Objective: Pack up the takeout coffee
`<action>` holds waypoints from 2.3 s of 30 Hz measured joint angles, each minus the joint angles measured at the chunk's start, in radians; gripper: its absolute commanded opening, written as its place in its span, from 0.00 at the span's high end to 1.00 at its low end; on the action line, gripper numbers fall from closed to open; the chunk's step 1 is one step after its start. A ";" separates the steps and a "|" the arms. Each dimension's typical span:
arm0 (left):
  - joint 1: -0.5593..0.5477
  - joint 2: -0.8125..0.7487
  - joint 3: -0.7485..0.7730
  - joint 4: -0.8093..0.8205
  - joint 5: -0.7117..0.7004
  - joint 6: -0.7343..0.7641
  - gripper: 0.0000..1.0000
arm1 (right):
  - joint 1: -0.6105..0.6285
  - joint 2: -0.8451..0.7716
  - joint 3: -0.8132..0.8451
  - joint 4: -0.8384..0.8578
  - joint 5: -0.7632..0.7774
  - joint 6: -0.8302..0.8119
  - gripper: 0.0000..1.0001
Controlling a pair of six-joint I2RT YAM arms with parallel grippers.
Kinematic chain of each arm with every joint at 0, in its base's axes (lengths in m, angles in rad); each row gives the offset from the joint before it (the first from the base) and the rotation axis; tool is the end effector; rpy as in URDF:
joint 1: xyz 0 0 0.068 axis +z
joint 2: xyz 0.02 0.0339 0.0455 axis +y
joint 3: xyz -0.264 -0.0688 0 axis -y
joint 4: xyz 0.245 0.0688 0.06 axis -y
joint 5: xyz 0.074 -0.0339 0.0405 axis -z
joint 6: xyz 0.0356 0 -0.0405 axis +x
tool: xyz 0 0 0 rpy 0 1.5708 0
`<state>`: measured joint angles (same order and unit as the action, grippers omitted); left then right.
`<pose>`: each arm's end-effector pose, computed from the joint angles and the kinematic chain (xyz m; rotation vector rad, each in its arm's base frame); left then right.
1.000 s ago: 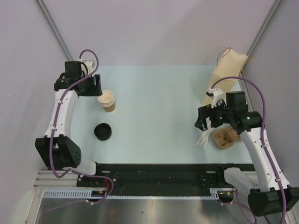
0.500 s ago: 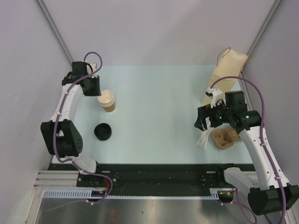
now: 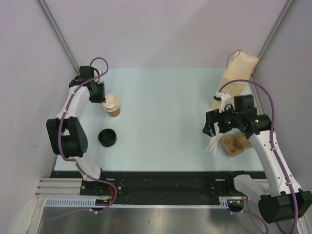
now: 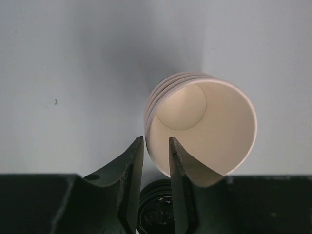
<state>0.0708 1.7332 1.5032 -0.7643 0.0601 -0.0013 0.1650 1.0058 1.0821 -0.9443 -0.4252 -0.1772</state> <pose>0.3738 0.0244 0.2848 -0.0695 2.5622 -0.0506 0.1822 0.0452 0.3338 -0.5937 2.3243 0.5109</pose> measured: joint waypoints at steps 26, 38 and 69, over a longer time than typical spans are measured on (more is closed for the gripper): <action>0.026 -0.015 0.041 -0.088 0.105 -0.025 1.00 | 0.008 0.007 -0.014 0.023 -0.013 0.004 0.00; 0.075 -0.055 -0.019 -0.089 0.291 -0.025 1.00 | 0.247 0.200 0.007 0.325 -0.084 0.132 0.12; 0.148 -0.130 -0.183 -0.015 0.550 -0.027 1.00 | 0.549 1.056 0.366 1.324 -0.266 1.029 0.89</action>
<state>0.2184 1.6035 1.3201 -0.7792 0.6102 -0.0280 0.7143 2.0617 1.4479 0.3794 -0.6907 0.8516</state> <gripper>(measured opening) 0.008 0.121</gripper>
